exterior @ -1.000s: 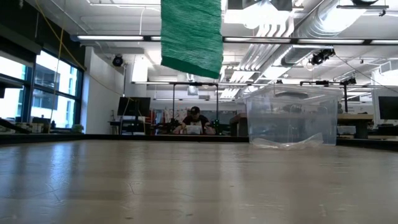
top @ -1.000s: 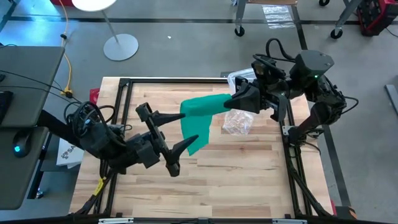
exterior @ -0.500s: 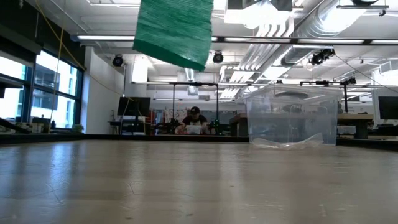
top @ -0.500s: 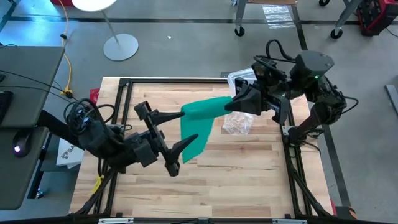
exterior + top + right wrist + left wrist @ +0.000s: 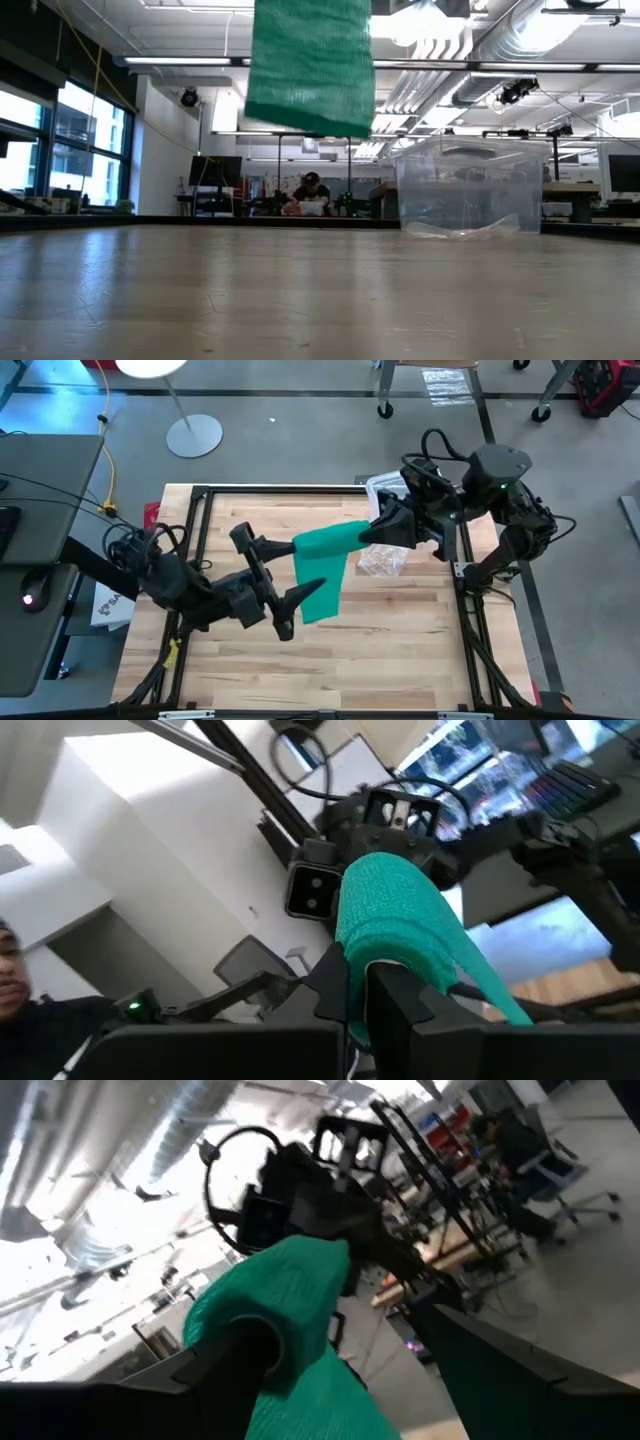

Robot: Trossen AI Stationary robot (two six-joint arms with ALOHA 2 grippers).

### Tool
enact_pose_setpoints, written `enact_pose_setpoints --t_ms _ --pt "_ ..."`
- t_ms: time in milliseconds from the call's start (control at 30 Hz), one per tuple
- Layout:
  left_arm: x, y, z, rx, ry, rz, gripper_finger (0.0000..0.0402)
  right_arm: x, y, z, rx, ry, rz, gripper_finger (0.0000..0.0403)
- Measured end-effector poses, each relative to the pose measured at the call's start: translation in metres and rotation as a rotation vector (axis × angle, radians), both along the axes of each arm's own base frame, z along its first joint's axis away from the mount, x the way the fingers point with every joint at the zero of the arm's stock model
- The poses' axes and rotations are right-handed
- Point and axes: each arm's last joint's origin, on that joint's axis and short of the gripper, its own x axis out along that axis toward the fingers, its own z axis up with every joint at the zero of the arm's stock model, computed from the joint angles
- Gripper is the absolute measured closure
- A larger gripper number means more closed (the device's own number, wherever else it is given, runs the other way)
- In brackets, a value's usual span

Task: Roll bandage
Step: Roll the green bandage

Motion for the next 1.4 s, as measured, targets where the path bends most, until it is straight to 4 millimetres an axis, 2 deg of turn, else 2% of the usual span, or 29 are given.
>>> enact_pose_setpoints --t_ms 200,400,600,833,1000,1200,1300,1400 --pt "0.005 0.004 -0.008 -0.085 0.032 -0.001 0.014 0.0 -0.001 -0.006 -0.008 0.068 -0.042 0.0395" --pt "0.009 0.012 -0.008 -0.174 -0.001 0.028 0.0176 0.006 -0.001 -0.011 -0.012 0.098 -0.057 0.0395" --pt "0.012 0.018 -0.008 -0.276 -0.05 0.031 0.0235 0.01 0.0 -0.014 -0.031 0.103 -0.057 0.0395" --pt "0.009 0.02 -0.005 -0.347 -0.09 0.012 0.0328 0.011 0.001 -0.015 -0.073 0.095 -0.052 0.0387" --pt "0.001 0.023 0.001 -0.421 -0.124 -0.023 0.0388 0.012 0.0 -0.015 -0.143 0.072 -0.066 0.0323" --pt "-0.022 0.035 0.015 -0.652 -0.236 -0.065 0.0386 0.01 0.001 -0.013 -0.371 -0.022 -0.101 0.0226" --pt "-0.034 0.043 0.02 -0.767 -0.272 -0.095 0.0388 0.01 0.005 -0.015 -0.489 -0.033 -0.147 0.0201" --pt "-0.044 0.05 0.024 -0.855 -0.293 -0.117 0.0389 0.007 0.008 -0.019 -0.594 -0.013 -0.166 0.0194"
